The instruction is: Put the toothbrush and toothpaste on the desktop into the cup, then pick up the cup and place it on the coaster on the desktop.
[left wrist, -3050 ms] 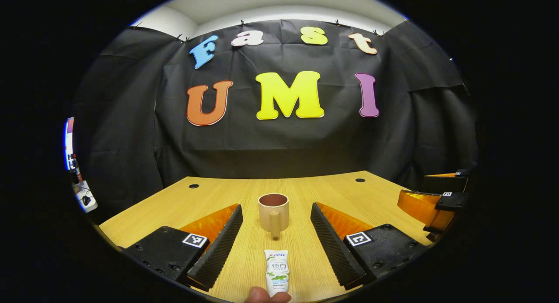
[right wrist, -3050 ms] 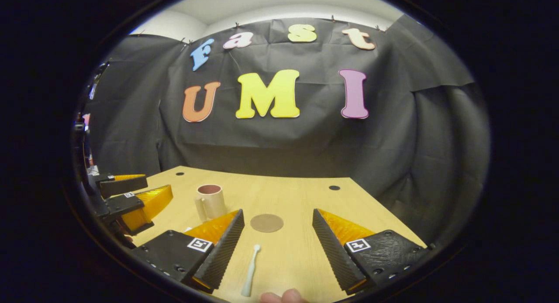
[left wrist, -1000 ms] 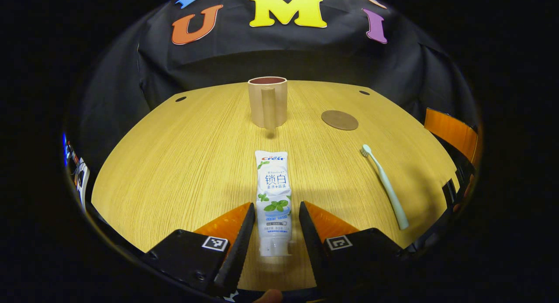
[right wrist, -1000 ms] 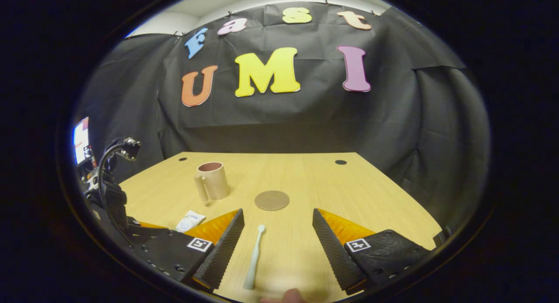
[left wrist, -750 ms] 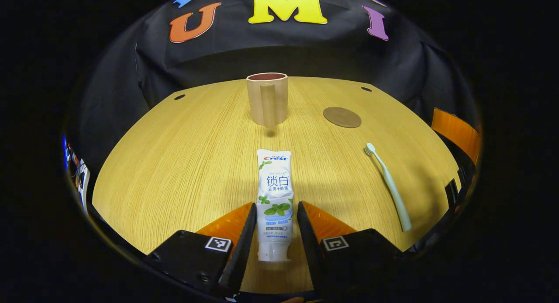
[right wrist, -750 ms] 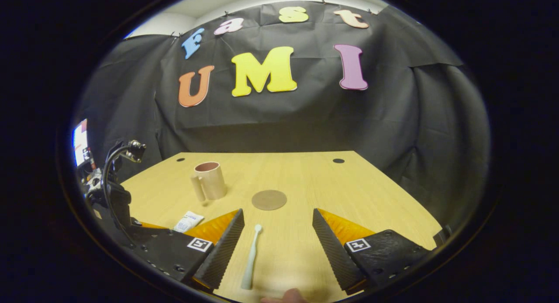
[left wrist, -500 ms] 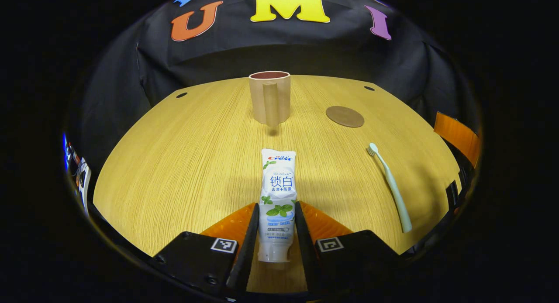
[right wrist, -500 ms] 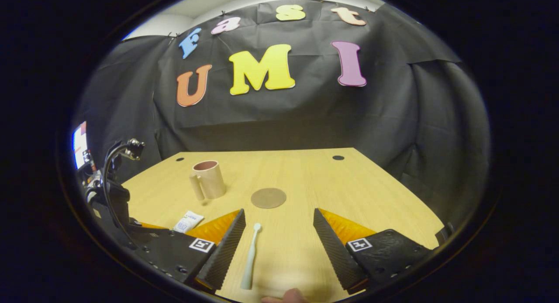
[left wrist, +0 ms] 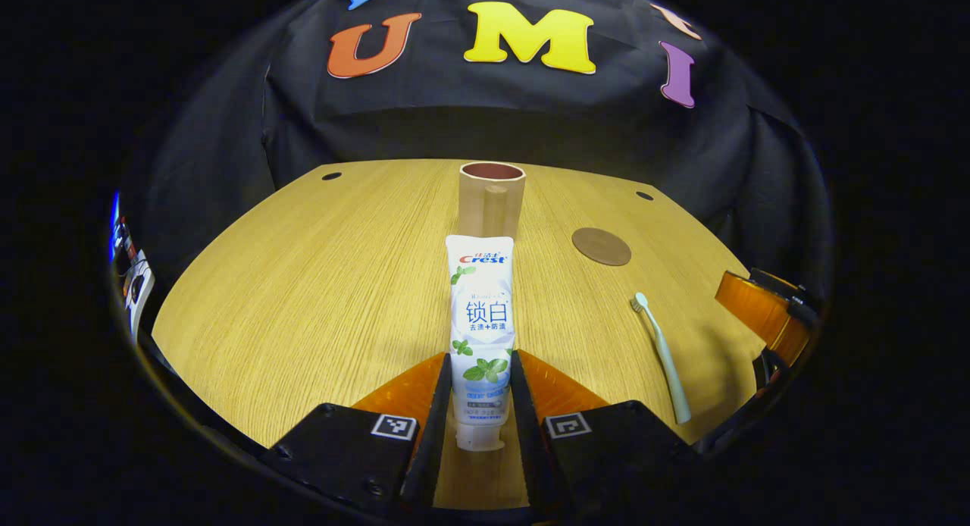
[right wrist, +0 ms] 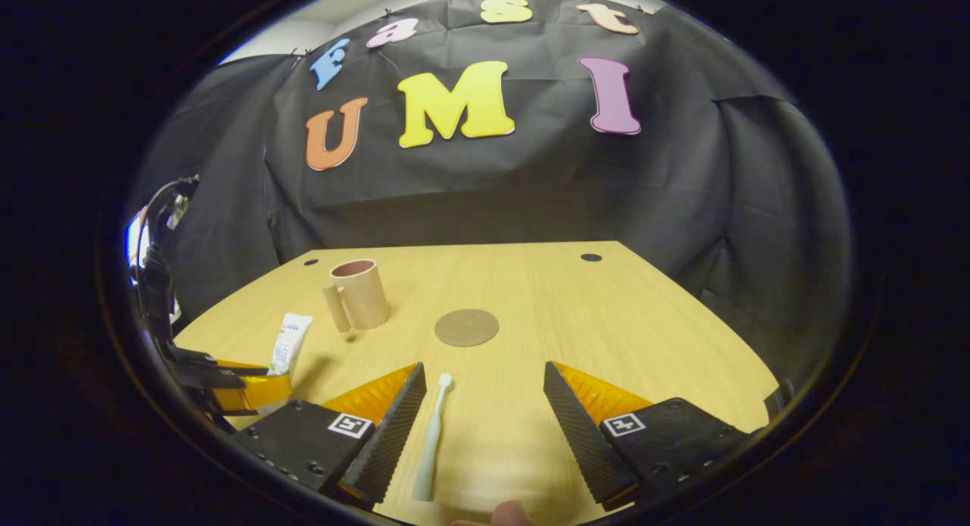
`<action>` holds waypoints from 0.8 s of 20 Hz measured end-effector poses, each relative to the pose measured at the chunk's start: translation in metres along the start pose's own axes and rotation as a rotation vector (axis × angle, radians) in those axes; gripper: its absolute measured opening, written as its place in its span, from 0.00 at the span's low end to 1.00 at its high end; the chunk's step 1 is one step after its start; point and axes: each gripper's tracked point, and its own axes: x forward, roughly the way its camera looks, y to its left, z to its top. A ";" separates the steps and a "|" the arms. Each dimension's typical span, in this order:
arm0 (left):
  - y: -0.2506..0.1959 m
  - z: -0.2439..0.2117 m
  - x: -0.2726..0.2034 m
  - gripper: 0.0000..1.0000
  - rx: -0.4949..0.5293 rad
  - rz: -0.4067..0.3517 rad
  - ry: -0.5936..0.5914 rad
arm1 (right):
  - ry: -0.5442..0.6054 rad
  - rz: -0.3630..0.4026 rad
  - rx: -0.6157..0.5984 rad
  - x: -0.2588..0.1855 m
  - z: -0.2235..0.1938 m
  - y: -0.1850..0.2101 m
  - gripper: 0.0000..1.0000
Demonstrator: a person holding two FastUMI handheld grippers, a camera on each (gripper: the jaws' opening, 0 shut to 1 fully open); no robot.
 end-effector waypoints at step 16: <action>0.036 0.080 -0.048 0.47 -0.068 0.037 -0.284 | 0.236 -0.015 -0.045 0.050 -0.063 0.042 0.91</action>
